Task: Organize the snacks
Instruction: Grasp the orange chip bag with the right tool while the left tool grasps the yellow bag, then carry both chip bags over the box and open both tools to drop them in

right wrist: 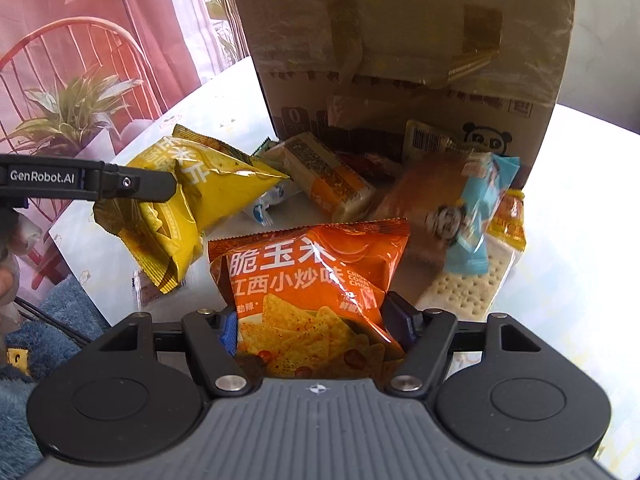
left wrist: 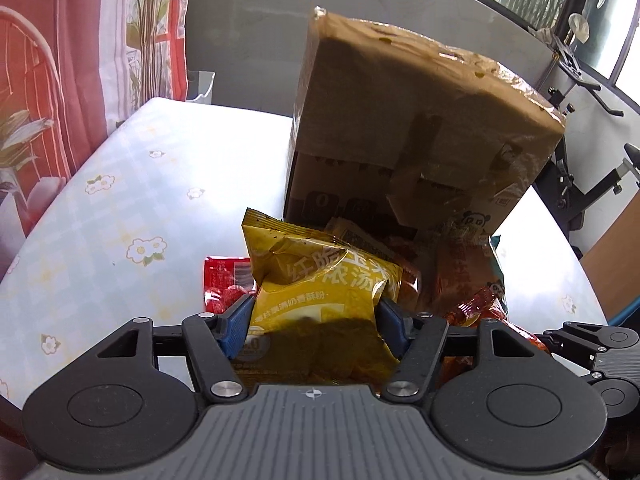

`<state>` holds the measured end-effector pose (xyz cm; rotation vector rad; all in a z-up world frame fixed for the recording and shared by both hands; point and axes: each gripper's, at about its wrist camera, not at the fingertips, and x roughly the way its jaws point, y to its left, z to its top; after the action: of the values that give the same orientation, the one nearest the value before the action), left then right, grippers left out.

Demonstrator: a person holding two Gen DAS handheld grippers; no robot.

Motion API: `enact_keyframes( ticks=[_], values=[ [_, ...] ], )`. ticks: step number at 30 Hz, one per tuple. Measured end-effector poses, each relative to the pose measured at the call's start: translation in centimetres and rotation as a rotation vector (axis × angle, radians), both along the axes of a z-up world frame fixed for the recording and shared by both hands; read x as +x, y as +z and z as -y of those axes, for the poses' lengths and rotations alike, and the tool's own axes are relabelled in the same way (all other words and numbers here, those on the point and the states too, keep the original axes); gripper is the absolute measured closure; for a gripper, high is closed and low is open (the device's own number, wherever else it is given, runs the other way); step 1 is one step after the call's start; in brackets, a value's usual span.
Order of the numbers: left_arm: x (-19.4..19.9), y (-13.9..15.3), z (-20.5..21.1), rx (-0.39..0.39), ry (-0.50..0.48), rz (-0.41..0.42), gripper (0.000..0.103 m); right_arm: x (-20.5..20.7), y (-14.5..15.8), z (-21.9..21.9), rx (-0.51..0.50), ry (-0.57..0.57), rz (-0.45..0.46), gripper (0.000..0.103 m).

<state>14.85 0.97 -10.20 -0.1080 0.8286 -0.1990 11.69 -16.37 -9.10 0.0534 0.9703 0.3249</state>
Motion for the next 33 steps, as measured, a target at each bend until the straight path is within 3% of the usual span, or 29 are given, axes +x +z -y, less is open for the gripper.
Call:
enact_keyframes(
  ticks=[18, 27, 33],
  values=[
    [1.4, 5.4, 0.8, 0.027, 0.006, 0.152, 0.035, 0.8, 5.9, 1.7, -0.059, -0.019, 0.235, 0.032],
    [2.3, 10.4, 1.2, 0.029, -0.008, 0.308, 0.035, 1.4, 10.9, 2.9, -0.057, -0.017, 0.383, 0.032],
    [4.2, 13.9, 2.9, 0.034, -0.046, 0.421, 0.035, 4.0, 14.6, 4.2, -0.088, -0.016, 0.473, 0.032]
  ],
)
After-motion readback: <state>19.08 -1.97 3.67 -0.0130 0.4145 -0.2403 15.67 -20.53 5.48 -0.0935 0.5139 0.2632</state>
